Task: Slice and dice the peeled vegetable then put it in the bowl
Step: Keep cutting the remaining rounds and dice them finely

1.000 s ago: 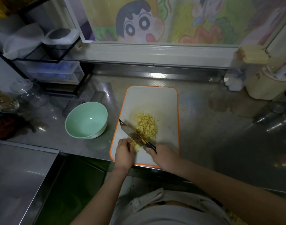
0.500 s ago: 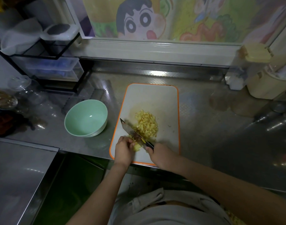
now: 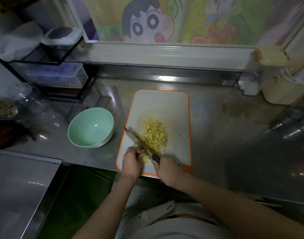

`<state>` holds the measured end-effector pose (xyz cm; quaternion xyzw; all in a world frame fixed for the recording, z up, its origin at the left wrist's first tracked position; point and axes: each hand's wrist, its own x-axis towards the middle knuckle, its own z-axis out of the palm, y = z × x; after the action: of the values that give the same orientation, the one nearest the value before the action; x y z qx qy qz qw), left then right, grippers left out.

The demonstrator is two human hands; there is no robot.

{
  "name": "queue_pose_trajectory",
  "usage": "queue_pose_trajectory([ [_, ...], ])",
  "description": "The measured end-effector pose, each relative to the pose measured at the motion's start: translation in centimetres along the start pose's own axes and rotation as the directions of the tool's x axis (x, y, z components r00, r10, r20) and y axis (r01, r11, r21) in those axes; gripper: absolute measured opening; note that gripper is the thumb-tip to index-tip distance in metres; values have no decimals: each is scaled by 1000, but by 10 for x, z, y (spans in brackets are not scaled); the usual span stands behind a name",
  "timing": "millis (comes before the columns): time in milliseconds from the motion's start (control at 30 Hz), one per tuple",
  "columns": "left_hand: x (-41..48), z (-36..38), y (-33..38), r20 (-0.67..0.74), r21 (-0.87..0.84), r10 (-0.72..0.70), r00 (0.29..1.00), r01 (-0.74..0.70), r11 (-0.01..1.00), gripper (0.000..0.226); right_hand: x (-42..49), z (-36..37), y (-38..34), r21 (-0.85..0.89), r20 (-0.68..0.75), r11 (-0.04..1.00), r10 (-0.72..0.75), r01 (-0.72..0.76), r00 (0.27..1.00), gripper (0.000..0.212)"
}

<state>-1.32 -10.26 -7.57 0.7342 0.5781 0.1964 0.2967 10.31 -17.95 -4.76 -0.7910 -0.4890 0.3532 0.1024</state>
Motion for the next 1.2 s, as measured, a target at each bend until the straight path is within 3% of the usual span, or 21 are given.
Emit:
queue_pose_trajectory([
  [233, -3, 0, -1, 14, 10, 5, 1000, -5, 1000, 8, 10, -11, 4, 163, 48, 985, -68, 59, 997, 39],
  [467, -7, -1, -1, 13, 13, 18, 1000, -18, 1000, 10, 12, -25, 12, 188, 82, 978, -105, 88, 991, 37],
  [733, -11, -7, -15, 172, 17, 27, 985, -30, 999, 59, 8, -36, 10, 186, 40, 974, -139, 129, 990, 40],
  [1067, -10, 2, -12, 95, -44, -38, 995, 42, 998, 52, -2, -30, 10, 171, 40, 978, -125, 116, 991, 42],
  [1200, -8, 2, -11, 73, -66, -37, 997, 42, 997, 35, -6, -26, 7, 153, 58, 984, -104, 94, 993, 41],
])
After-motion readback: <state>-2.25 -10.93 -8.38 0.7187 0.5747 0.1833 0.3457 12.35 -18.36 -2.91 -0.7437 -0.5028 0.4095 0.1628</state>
